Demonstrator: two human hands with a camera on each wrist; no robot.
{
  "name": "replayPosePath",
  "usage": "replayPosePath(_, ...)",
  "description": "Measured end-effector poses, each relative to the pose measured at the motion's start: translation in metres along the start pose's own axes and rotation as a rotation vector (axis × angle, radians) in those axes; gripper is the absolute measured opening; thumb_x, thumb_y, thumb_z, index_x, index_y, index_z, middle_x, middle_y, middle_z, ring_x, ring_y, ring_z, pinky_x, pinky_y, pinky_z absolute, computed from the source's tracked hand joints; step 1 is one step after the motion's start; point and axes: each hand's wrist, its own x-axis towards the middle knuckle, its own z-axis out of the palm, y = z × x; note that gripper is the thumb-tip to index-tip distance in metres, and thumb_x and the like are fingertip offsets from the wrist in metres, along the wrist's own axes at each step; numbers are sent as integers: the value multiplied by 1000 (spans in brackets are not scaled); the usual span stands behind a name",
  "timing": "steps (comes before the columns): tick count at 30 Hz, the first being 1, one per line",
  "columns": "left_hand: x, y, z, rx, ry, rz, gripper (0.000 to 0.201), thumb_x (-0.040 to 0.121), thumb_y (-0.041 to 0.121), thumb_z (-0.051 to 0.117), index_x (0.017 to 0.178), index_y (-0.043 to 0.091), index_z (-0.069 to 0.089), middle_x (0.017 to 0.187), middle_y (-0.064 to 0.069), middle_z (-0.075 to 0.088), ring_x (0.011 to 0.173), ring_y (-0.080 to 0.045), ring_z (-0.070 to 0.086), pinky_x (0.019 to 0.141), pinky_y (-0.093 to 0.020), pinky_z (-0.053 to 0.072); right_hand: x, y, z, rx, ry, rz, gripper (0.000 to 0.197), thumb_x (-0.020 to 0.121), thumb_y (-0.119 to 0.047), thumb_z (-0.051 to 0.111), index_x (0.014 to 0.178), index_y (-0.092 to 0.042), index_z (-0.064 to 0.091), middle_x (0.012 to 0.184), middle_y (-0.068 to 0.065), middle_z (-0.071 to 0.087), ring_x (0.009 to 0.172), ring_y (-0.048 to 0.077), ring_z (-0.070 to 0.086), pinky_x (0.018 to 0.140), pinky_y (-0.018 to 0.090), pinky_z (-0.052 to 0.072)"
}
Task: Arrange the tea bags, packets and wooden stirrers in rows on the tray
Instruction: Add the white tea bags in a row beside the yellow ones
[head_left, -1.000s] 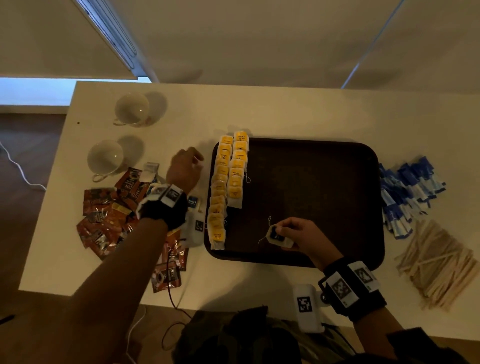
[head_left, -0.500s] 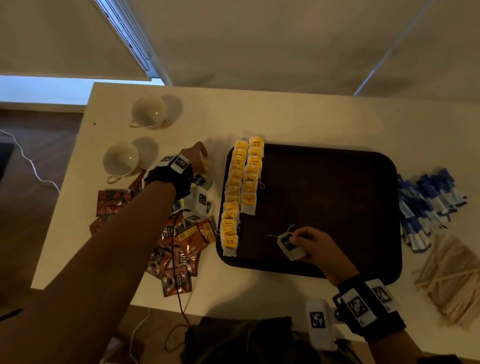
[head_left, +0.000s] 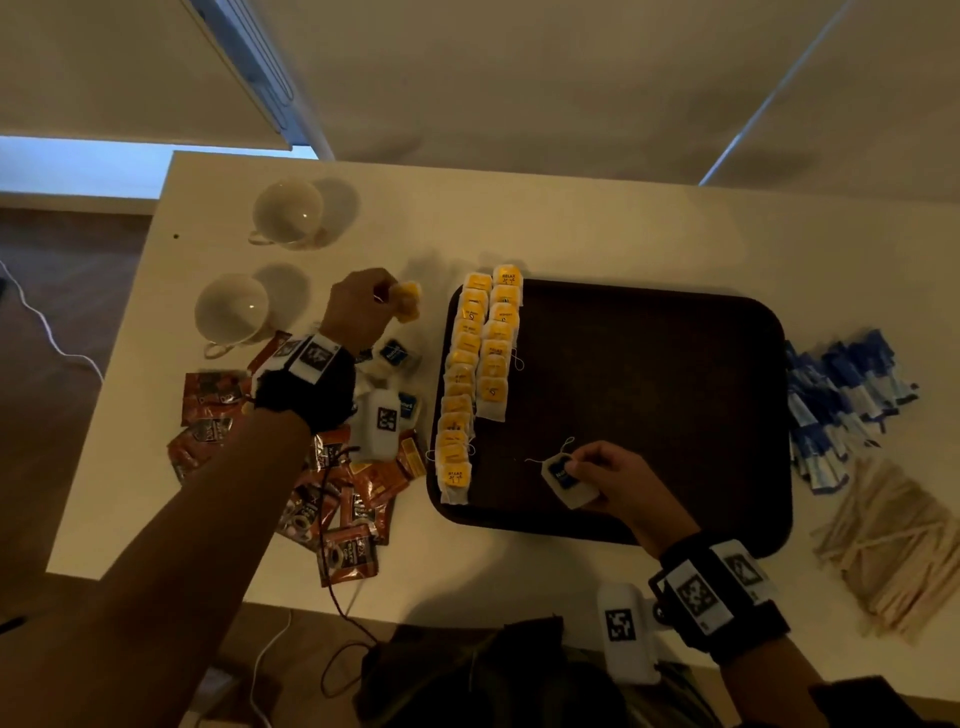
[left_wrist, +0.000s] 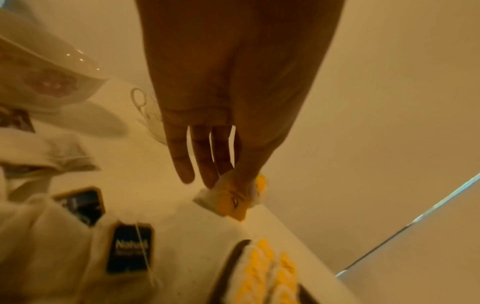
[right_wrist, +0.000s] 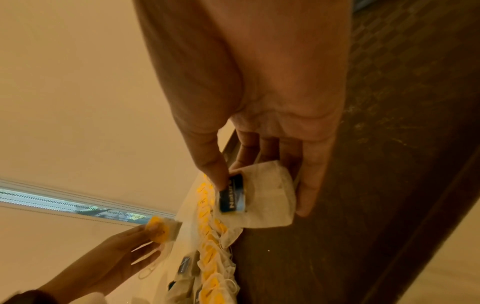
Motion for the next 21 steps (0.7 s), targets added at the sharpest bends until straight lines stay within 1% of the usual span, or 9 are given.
replayPosePath(3,-34,10,3,-262,-189,25,5,83,12,68,81,10,64,78,-11,66,70,-20,62,65,-30,51,0,2,3,15,-23,-49,2,90,-12,57,91,-14,58,102,4,61,90,15,61,75,26,53)
replayPosePath(4,-46,15,7,-343,-278,12,5,83,11,67,81,11,63,77,-10,65,69,-18,62,61,-26,54,0,3,5,30,-35,-82,2,89,-11,58,90,-13,58,107,5,61,93,15,61,76,26,53)
replayPosePath(6,-66,24,17,-486,-414,-20,4,85,8,65,83,11,63,82,-8,66,73,-14,65,65,-22,56,-1,4,7,35,-65,-171,3,87,-9,62,88,-12,61,121,1,56,102,11,59,78,24,53)
replayPosePath(8,-82,32,30,-558,-472,-19,3,84,7,65,84,9,63,85,-8,67,76,-14,67,69,-24,57,-1,4,9,-4,-100,-254,5,84,-9,65,86,-13,65,129,-7,49,114,6,51,81,21,49)
replayPosePath(11,-96,41,48,-590,-527,-38,7,81,6,68,84,9,62,85,-7,67,78,-15,68,71,-27,58,-1,3,12,-33,-166,-332,7,82,-7,66,83,-14,66,131,-10,48,125,7,43,94,22,43)
replayPosePath(13,-103,47,57,-583,-557,-47,10,80,8,69,86,10,61,83,-5,68,76,-14,69,70,-27,58,-1,2,13,-16,-198,-356,8,82,-3,65,82,-10,65,128,-6,52,122,9,49,92,23,47)
replayPosePath(15,-108,53,63,-591,-572,-46,16,81,10,69,94,3,61,86,-8,69,77,-16,69,71,-27,58,-2,3,13,7,-197,-346,8,83,0,64,84,-8,63,115,1,60,104,11,60,81,20,53)
replayPosePath(17,-112,57,67,-606,-576,-61,22,85,11,65,100,-4,59,90,-12,68,76,-15,69,69,-25,57,-3,4,13,-32,-127,-327,7,84,-4,64,86,-10,63,100,7,65,88,12,64,74,18,54)
replayPosePath(21,-117,60,70,-584,-580,-69,20,90,16,59,102,-1,60,93,-12,68,76,-12,69,67,-22,57,-3,8,7,-10,-78,-250,7,84,-7,66,87,-13,63,102,11,66,92,20,65,80,30,56)
